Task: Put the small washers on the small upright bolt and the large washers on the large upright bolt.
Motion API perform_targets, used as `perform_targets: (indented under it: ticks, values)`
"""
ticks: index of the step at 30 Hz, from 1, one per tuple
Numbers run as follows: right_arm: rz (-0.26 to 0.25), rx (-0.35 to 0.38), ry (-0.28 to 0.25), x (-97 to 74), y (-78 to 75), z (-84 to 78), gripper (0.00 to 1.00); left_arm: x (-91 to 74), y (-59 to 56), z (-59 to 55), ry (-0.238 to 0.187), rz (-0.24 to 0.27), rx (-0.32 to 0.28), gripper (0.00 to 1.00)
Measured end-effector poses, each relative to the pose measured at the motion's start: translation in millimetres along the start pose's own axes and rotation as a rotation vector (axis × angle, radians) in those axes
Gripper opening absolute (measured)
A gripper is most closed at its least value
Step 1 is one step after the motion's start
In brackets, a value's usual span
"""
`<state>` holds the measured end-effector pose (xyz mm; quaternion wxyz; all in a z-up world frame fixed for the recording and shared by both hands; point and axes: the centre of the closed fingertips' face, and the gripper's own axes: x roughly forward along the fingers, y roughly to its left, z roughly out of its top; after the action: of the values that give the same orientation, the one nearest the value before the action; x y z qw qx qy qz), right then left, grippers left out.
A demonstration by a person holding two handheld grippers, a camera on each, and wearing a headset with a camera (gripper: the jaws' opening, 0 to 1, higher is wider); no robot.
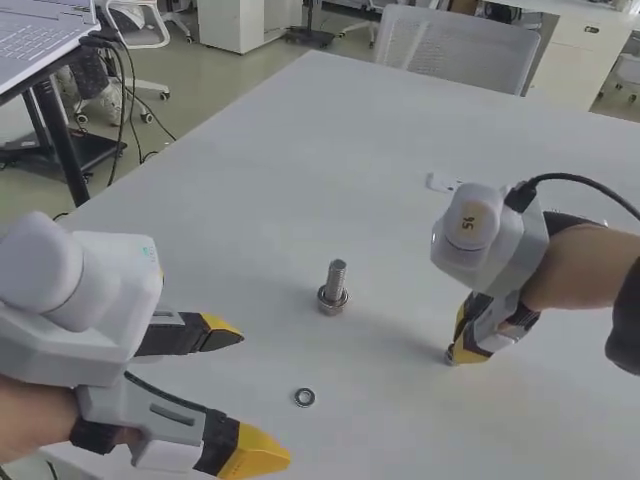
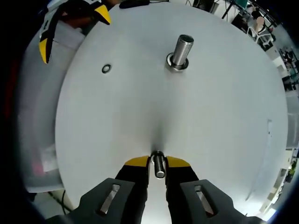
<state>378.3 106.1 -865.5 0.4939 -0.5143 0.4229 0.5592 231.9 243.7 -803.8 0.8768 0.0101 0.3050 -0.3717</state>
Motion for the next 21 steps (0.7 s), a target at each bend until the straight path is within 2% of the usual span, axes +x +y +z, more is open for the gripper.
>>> perform_targets:
  ticks: [21]
  values:
    - [-0.001,0.003,-0.019,-1.8,2.9,2.8,0.15,-1.0,-0.8,0.0,0.005,0.000,0.000,0.76]
